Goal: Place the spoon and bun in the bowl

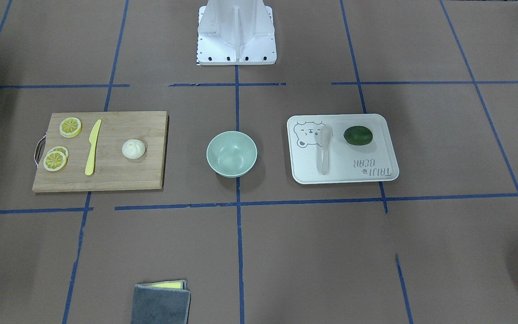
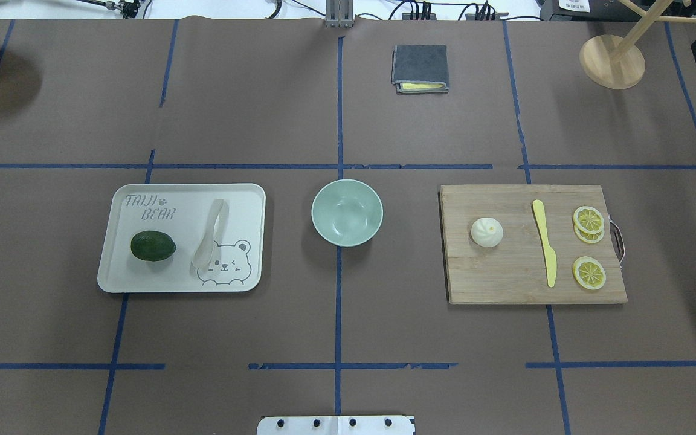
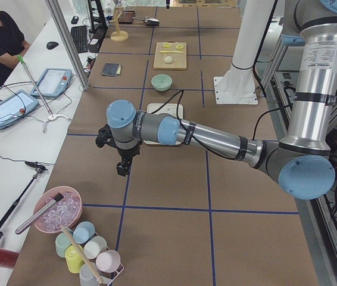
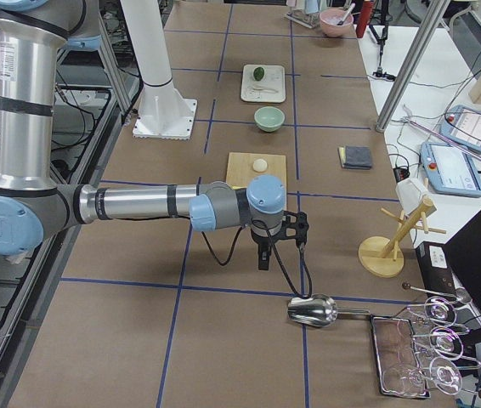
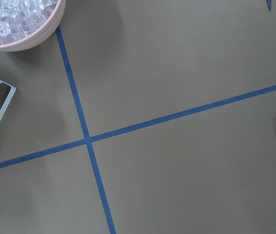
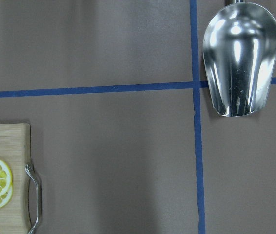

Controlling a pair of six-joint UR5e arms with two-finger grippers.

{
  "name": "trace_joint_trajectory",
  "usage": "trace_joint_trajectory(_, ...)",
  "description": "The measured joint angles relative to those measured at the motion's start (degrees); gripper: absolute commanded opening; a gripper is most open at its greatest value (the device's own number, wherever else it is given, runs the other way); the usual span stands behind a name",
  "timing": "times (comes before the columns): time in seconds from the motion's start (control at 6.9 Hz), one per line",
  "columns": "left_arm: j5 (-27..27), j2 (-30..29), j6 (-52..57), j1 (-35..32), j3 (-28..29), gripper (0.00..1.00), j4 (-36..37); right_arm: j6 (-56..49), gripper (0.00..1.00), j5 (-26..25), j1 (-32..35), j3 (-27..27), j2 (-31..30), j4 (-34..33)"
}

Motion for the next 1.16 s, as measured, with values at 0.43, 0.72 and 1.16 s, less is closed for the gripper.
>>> trace_joint_trajectory(0.43, 0.53, -3.18, -24.93, 18.19, -3.20, 1.00, -16.44, 0.18, 1.00, 0.15, -0.13, 2.54, -0.02, -0.10)
trace_joint_trajectory(0.72, 13.39, -10.21, -42.77, 32.38, -1.98, 0.99, -20.81, -0.14, 1.00, 0.45, -0.26, 3.11, -0.36, -0.11)
trace_joint_trajectory(1.16, 24.49, -16.74, -52.12, 42.92, 3.56, 0.95, -21.17, -0.28, 1.00, 0.45, -1.14, 3.00, -0.31, -0.10)
